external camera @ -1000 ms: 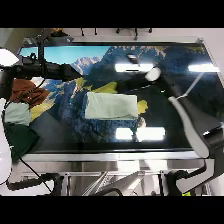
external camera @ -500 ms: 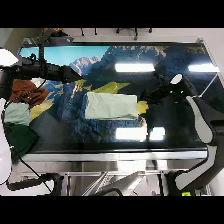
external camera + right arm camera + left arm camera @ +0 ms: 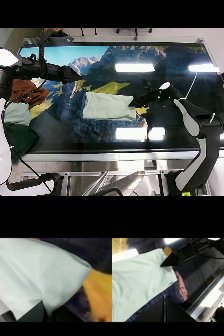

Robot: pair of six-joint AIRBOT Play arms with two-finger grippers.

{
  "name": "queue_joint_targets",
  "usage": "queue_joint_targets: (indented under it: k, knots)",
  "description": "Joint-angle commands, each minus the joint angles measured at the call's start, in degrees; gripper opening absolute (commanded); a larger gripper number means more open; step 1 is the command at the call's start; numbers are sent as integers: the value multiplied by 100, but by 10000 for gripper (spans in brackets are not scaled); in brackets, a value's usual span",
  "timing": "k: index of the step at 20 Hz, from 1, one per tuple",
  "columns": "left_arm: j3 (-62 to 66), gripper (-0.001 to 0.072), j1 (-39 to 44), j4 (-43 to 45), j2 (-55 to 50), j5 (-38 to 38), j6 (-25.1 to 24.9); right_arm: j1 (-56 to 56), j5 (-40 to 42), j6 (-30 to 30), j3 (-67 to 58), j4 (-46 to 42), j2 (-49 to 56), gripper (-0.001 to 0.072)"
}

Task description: Fold the shirts.

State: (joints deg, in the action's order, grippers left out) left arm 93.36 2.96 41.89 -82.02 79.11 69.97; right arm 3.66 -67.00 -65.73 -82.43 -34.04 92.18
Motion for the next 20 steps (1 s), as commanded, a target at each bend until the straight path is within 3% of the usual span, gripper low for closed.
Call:
queue_joint_targets:
  k: [1, 5, 9, 12, 15, 20]
  knots:
    - [-2, 18, -2, 2, 2, 0, -4, -55, -17, 431, -109, 772, -44, 20]
    - [-2, 18, -4, 2, 2, 42, -2, -1080, 59, 426, -177, 765, -472, 20]
    - [-2, 19, -2, 4, 2, 48, -2, -2787, 404, 133, -177, 306, -1161, 20]
    - [-2, 18, -2, 4, 2, 42, -4, -4059, 691, -431, -173, -623, -1753, 20]
    - [-2, 18, -2, 2, 2, 13, -4, -5090, 704, -1145, -81, -2173, -2253, 19]
    - [-4, 18, -2, 0, 0, -109, -4, -6113, 728, -2048, 1296, -3965, -2892, 19]
